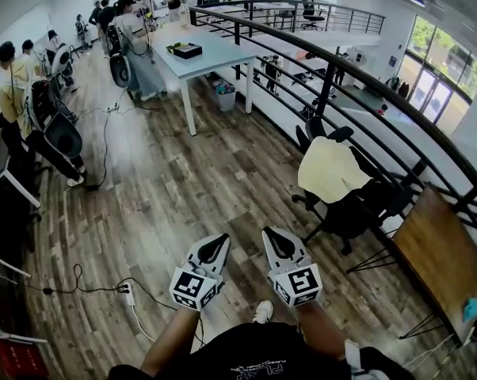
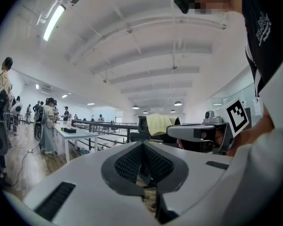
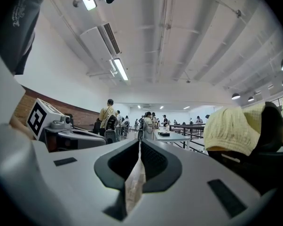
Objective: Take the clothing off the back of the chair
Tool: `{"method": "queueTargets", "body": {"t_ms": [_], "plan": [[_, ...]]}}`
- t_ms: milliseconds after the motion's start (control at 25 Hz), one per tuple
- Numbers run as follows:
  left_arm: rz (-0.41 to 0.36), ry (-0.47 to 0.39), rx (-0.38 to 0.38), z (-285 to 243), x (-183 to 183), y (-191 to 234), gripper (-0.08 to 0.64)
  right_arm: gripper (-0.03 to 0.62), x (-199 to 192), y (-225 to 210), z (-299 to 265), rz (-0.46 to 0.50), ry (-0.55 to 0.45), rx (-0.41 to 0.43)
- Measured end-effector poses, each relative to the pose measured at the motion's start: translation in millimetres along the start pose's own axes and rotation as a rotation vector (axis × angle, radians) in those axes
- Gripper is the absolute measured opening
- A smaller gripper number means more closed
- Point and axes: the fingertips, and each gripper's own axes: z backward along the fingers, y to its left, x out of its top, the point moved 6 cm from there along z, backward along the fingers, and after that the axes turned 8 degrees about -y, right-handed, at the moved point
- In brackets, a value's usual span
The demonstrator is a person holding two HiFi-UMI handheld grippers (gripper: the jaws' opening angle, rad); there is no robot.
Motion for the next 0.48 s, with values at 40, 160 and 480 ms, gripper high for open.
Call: {"method": "queueTargets", "body": {"t_ms": [40,160,480], "plan": [[0.0,0.005,0.001,-7.0,-1.3,1.0,0.014,0.023,-0.8,-6.7,-2.4,-0.003,0.001,0.001],[-0.004,0.014,0.004,-26.6,-2.2,3.7,0.014,0.023,-1.4,-24.5,-10.4,-0.006,-0.001,0.007],[-0.01,0.038,0.01,-75.6,-4.4,2.5,0.014,0.023,-2.3,-67.5,-27.3,-0.002,-0.014,0.037]]}}
